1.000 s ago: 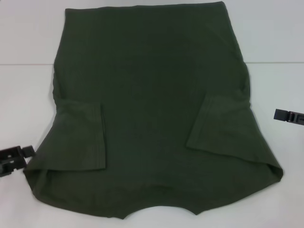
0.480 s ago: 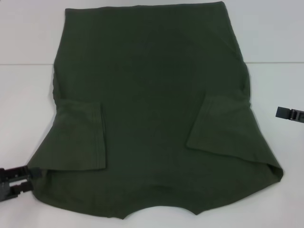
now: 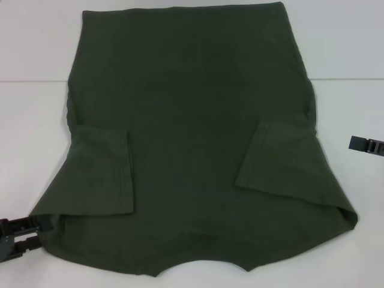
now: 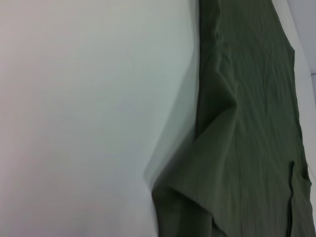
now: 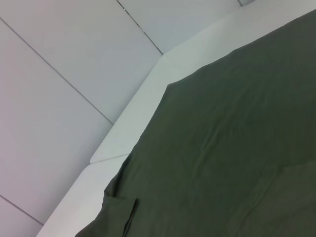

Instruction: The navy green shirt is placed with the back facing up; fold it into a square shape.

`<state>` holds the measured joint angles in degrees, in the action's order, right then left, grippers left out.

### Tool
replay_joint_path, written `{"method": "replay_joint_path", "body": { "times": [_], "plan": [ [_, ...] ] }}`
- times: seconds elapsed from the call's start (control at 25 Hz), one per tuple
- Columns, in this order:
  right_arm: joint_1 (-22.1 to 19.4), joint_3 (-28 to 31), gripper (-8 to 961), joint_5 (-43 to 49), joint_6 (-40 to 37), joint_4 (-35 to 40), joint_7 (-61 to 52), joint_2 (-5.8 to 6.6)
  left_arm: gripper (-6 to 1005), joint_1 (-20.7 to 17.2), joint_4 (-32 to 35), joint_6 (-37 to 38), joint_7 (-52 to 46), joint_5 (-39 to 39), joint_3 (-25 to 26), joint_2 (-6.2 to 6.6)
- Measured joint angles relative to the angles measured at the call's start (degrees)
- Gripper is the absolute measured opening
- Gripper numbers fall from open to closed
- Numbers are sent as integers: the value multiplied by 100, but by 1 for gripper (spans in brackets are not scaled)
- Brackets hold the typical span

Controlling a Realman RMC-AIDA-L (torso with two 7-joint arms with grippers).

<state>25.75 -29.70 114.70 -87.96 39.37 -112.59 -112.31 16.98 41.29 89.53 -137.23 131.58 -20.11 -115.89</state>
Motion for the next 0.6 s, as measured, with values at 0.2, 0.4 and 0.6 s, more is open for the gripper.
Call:
{"method": "replay_joint_path", "body": {
  "times": [0.2, 0.4, 0.6],
  "plan": [
    [0, 0, 732, 0, -7, 0, 0, -1, 613, 39, 1, -61, -45, 24, 1, -44],
    [0, -1, 732, 0, -11, 0, 2, 0, 613, 71, -35, -119, -64, 51, -5, -51],
    [0, 11, 731, 0, -11, 0, 1, 11, 613, 38, -21, -124, -92, 11, 52, -48]
  ]
}}
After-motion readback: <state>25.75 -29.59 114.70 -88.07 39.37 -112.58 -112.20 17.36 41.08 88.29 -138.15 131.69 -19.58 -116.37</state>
